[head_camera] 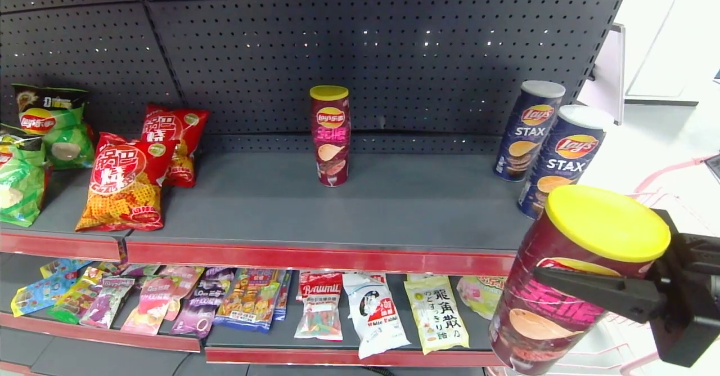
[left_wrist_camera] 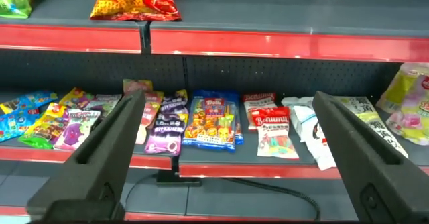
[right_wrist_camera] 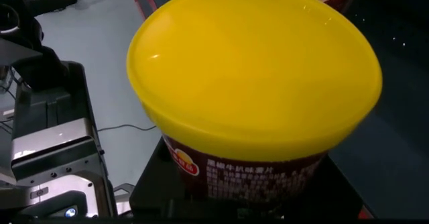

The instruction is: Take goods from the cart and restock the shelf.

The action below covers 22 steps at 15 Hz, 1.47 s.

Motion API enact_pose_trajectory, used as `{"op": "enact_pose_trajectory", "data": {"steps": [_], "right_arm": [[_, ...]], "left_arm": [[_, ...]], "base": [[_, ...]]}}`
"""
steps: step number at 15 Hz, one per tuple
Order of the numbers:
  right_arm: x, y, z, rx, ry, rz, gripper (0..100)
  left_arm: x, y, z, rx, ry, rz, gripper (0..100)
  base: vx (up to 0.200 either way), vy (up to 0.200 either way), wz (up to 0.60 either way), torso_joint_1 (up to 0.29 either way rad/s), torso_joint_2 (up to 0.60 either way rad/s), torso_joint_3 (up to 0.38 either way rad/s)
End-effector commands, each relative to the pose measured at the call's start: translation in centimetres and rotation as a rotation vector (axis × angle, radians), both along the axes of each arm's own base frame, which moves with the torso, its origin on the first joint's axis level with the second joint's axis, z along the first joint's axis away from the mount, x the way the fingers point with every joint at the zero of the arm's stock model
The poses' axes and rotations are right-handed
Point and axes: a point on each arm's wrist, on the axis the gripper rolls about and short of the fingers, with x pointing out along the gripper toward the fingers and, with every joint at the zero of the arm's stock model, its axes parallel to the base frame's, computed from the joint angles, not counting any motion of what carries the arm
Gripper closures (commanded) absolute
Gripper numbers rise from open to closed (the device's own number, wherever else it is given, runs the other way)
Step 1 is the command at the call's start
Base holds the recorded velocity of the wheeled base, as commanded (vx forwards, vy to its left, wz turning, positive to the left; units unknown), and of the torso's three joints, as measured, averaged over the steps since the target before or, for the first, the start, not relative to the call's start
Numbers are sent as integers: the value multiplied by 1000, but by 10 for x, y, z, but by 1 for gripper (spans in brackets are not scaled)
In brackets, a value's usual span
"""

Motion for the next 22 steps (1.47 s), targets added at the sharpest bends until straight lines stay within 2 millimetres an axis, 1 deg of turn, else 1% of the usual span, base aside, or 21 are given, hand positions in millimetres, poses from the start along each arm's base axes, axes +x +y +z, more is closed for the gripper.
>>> {"op": "enact_pose_trajectory", "data": {"steps": [1, 11, 21, 22], "right_arm": [[-2, -2, -3, -3, 7, -5, 100], [-2, -2, -5, -6, 12, -7, 100], [-4, -4, -6, -6, 14, -13, 100], [-4, -4, -6, -6, 15, -13, 100]], "left_arm": [[0, 0, 0, 1, 2, 1, 0], [0, 0, 0, 5, -1, 1, 0], [0, 0, 0, 1, 2, 1, 0], [0, 0, 0, 1, 2, 1, 0]], "base": [[0, 0, 0, 0, 0, 0], [0, 0, 0, 0, 0, 0], [200, 0, 0, 3, 4, 2], [0, 0, 0, 0, 0, 0]]}}
